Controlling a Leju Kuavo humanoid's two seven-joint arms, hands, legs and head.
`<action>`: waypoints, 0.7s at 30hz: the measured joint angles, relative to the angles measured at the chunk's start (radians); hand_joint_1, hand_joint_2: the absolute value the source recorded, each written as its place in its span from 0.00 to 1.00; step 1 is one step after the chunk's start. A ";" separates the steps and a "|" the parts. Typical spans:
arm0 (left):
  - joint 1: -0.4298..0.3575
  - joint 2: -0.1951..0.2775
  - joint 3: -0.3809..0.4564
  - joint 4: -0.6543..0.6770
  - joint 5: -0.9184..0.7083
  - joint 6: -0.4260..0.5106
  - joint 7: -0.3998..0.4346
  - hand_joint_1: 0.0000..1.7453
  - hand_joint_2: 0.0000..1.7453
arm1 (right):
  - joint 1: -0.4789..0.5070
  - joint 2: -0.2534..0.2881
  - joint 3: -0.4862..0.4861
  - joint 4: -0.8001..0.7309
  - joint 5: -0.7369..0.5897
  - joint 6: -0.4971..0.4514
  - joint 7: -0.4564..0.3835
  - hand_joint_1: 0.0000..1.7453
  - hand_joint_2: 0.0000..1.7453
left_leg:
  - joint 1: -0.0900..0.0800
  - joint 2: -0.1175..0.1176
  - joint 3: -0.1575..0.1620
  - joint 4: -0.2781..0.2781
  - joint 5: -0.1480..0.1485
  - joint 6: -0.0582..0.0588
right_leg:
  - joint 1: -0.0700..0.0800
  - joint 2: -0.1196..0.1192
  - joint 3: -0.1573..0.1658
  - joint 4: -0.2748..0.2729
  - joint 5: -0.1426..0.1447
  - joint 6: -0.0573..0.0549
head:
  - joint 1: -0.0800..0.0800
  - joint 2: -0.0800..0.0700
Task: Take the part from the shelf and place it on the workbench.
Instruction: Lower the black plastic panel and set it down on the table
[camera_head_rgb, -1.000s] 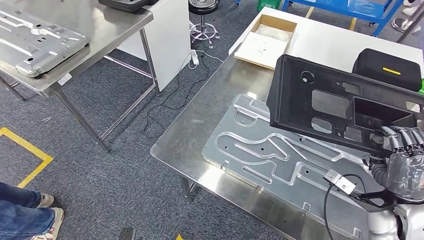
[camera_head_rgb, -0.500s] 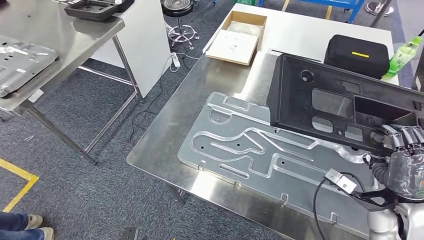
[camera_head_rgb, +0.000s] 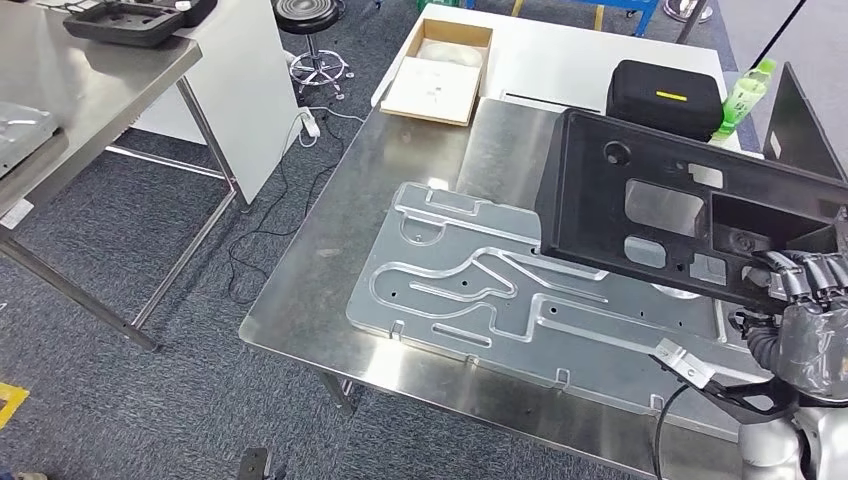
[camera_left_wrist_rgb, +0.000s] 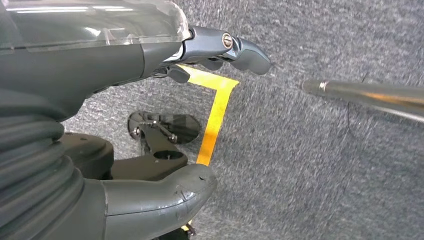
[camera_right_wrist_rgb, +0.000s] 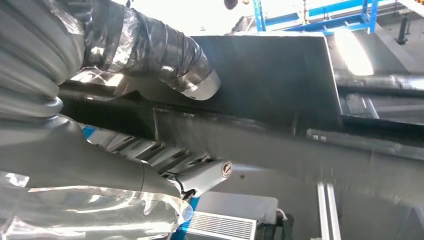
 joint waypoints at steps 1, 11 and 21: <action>0.000 0.000 0.000 0.000 0.000 -0.001 0.000 0.00 1.00 | -0.001 0.000 0.000 0.002 0.004 0.000 0.000 1.00 1.00 | 0.000 0.002 0.002 0.001 -0.002 -0.002 | 0.000 -0.002 0.034 -0.063 0.036 -0.001 | 0.000 0.000; -0.003 -0.001 -0.001 0.000 -0.001 -0.004 -0.001 0.00 1.00 | -0.013 0.000 0.002 0.006 0.015 0.000 -0.001 1.00 1.00 | -0.002 0.001 -0.059 0.154 -0.101 -0.046 | 0.004 -0.007 0.129 -0.254 0.096 -0.058 | -0.003 0.000; 0.003 0.004 -0.001 0.000 -0.002 -0.002 -0.008 0.00 1.00 | -0.008 0.013 0.006 0.007 0.033 0.000 -0.014 1.00 1.00 | -0.007 -0.007 -0.009 0.022 -0.012 -0.026 | 0.015 0.007 0.126 -0.237 0.086 -0.042 | -0.004 0.000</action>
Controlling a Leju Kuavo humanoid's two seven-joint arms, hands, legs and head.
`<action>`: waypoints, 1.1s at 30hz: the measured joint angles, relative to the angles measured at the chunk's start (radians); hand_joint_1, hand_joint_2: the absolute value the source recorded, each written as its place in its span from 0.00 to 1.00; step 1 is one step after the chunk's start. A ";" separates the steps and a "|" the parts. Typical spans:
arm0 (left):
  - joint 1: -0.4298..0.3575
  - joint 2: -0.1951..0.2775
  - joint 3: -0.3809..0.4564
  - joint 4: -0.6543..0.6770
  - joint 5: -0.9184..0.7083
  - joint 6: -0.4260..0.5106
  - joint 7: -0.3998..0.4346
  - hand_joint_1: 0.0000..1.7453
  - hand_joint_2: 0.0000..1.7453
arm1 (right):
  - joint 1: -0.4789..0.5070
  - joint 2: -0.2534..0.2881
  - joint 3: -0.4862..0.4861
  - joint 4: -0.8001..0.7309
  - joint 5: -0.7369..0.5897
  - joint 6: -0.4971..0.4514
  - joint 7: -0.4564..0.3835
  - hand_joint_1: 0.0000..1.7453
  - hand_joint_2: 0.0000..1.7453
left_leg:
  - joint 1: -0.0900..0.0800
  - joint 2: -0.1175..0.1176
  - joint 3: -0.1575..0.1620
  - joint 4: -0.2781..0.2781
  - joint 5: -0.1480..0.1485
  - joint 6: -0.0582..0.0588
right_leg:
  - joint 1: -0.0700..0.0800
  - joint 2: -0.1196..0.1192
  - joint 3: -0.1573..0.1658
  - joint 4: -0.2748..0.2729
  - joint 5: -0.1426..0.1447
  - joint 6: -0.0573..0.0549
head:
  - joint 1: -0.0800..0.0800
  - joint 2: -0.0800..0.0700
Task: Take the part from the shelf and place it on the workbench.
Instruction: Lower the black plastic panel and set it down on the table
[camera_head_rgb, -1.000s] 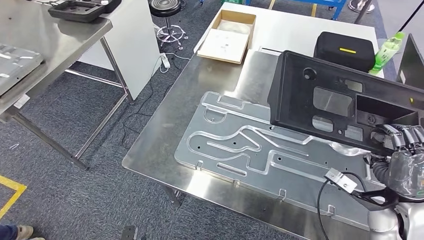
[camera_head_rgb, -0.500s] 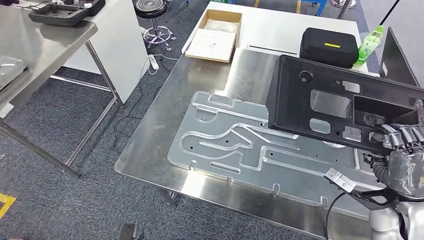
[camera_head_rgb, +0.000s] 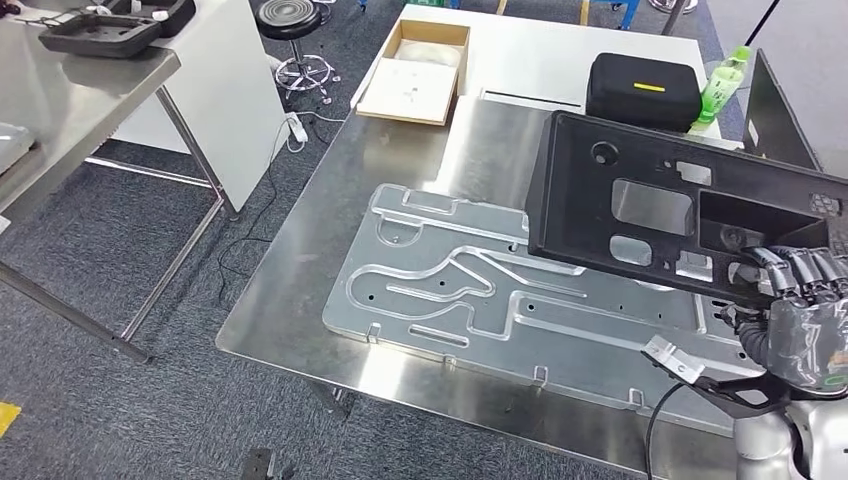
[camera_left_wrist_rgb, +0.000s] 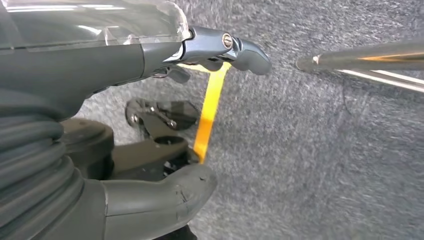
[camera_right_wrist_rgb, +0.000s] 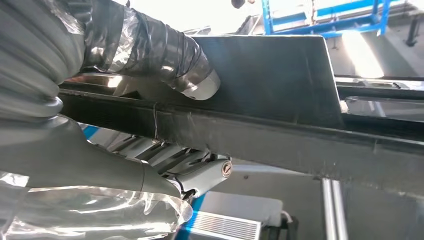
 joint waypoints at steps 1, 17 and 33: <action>0.001 0.000 0.000 0.000 0.000 0.001 -0.002 0.00 1.00 | 0.003 0.003 0.000 -0.001 0.003 0.000 -0.002 1.00 1.00 | 0.001 0.000 0.001 -0.004 0.003 0.004 | -0.001 0.000 0.000 -0.002 0.001 0.006 | 0.000 0.000; -0.003 0.002 0.001 0.000 0.005 -0.027 0.001 0.00 0.00 | 0.045 -0.094 0.100 0.037 -0.154 0.002 0.190 0.00 0.00 | 0.004 0.005 0.002 -0.004 0.002 -0.006 | -0.009 -0.010 0.000 0.000 -0.003 0.009 | 0.001 0.000; -0.004 0.002 0.002 0.000 -0.001 -0.021 0.006 0.00 0.00 | 0.055 -0.203 0.181 0.024 -0.383 0.108 0.238 0.00 0.00 | 0.003 0.001 0.000 -0.009 0.010 0.015 | -0.003 -0.005 0.001 0.008 -0.011 0.015 | 0.000 0.000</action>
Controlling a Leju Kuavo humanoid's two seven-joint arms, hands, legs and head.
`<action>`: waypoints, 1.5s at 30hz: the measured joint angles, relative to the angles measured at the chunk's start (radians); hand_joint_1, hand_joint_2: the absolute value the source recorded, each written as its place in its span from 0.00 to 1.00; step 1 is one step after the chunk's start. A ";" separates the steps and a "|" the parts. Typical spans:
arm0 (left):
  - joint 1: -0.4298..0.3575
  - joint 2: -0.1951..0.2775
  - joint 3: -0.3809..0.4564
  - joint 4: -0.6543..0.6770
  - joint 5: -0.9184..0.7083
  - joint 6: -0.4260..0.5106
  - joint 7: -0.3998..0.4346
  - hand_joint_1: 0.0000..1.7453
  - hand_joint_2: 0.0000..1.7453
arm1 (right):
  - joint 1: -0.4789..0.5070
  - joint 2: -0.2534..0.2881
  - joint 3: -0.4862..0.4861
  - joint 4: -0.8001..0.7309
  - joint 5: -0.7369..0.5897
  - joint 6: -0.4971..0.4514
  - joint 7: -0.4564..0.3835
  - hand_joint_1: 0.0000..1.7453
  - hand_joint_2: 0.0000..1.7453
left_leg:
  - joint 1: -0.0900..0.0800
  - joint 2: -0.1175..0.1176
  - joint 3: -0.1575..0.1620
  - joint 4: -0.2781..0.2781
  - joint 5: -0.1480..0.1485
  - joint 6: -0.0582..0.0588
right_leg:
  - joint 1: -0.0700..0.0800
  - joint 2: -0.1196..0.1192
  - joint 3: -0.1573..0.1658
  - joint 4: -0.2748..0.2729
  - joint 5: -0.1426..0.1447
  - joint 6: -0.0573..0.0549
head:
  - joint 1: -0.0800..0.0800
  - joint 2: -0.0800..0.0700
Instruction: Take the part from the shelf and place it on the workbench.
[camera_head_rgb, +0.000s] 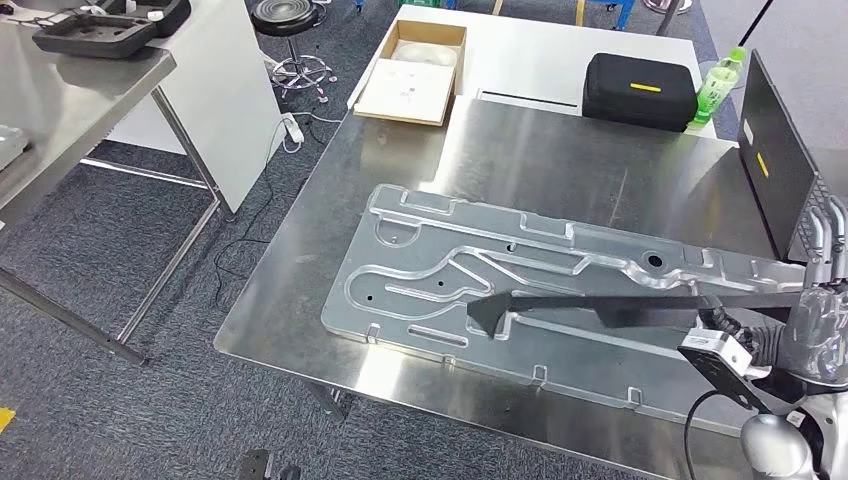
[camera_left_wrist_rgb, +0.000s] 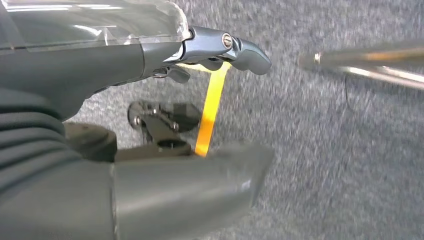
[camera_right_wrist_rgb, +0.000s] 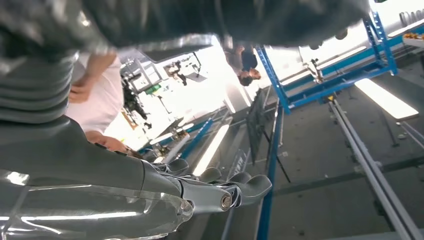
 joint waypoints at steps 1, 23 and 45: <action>0.000 -0.001 0.000 0.000 0.000 0.000 0.000 0.00 0.00 | 0.001 -0.004 0.000 -0.002 -0.002 0.004 0.003 0.00 0.00 | 0.002 0.002 0.003 -0.007 0.005 0.006 | -0.001 0.000 -0.008 0.021 -0.016 0.005 | 0.000 0.000; -0.005 -0.003 0.001 0.000 -0.003 0.008 0.000 0.00 0.00 | -0.072 -0.118 -0.004 0.116 -0.035 0.163 0.142 0.00 0.00 | 0.003 0.002 -0.115 0.256 -0.099 -0.028 | -0.006 -0.004 0.003 -0.010 0.011 -0.026 | -0.002 0.000; -0.007 -0.007 0.002 0.000 -0.008 0.027 0.006 0.00 0.00 | -0.032 -0.112 -0.026 0.106 -0.024 0.103 0.126 0.00 0.00 | -0.005 0.003 0.003 0.001 -0.003 -0.010 | -0.002 -0.005 0.004 -0.013 0.012 -0.004 | -0.001 0.000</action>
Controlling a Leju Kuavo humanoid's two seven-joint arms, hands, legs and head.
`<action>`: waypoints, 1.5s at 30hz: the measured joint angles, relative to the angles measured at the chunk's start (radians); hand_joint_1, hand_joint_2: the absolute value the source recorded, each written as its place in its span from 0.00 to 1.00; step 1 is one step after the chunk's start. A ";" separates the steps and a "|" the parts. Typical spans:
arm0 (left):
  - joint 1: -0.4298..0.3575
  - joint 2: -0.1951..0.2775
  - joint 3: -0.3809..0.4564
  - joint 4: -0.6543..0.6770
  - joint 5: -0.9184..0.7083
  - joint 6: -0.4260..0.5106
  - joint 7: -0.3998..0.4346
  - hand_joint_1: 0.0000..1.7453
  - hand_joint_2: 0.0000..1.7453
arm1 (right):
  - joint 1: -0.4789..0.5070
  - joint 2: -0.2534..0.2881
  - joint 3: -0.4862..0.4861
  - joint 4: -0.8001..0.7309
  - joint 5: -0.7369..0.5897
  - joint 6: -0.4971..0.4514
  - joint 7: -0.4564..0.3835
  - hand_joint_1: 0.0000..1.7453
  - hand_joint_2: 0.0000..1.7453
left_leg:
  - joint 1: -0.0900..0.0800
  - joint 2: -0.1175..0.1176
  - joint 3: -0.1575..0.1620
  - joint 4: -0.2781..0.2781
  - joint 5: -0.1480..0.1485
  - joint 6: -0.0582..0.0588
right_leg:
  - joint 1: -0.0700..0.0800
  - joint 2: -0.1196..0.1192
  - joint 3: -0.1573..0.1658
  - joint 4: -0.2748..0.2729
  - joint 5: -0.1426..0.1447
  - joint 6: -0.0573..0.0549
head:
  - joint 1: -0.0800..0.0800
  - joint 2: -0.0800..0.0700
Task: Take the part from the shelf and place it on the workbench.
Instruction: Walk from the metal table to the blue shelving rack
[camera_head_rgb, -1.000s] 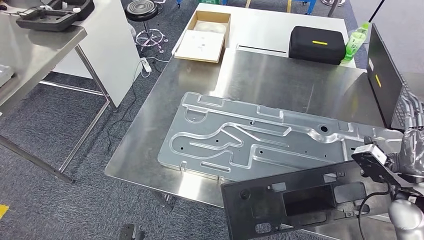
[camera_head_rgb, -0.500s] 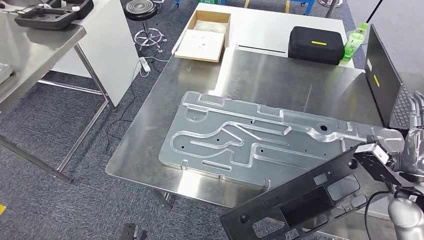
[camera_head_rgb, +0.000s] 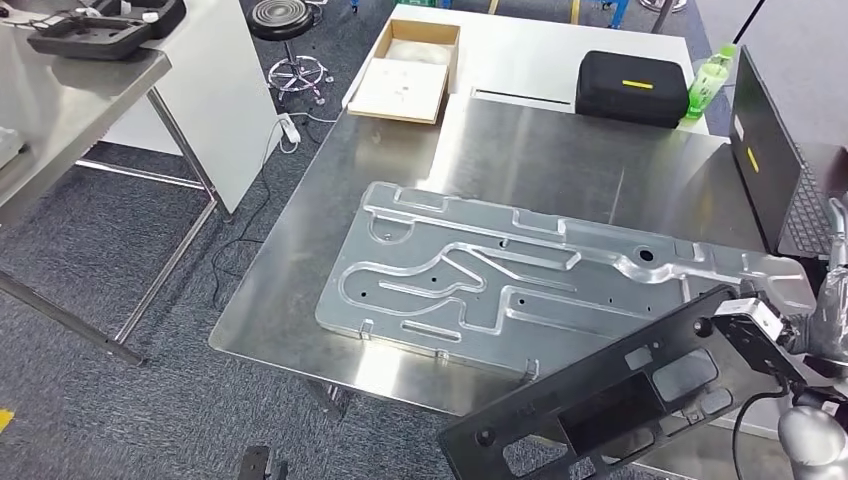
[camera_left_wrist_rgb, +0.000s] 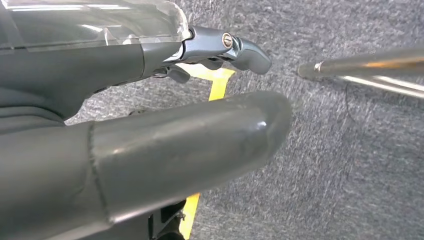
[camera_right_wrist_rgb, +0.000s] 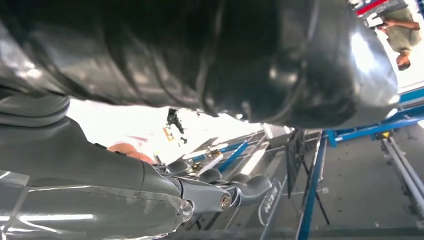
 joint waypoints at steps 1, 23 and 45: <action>0.000 0.000 0.000 0.000 -0.001 0.001 -0.001 0.00 0.00 | 0.002 0.001 -0.002 -0.004 0.001 -0.003 -0.002 0.00 0.00 | 0.000 0.000 -0.003 0.009 -0.008 -0.006 | -0.003 0.000 0.001 -0.002 0.001 -0.006 | 0.000 0.000; 0.004 -0.002 0.001 0.000 0.005 -0.045 0.084 0.00 0.00 | 0.056 0.045 -0.020 -0.086 0.018 -0.059 -0.037 0.00 0.00 | 0.004 0.002 -0.002 -0.011 0.018 0.028 | -0.007 0.002 -0.105 0.254 -0.126 0.030 | 0.000 0.000; -0.007 0.008 0.002 0.000 0.004 -0.051 0.078 0.00 0.00 | 0.071 0.078 -0.022 -0.152 0.036 -0.092 -0.067 0.00 0.00 | -0.003 -0.006 0.096 -0.015 -0.078 0.002 | -0.003 -0.005 -0.092 0.003 0.104 0.006 | -0.004 0.000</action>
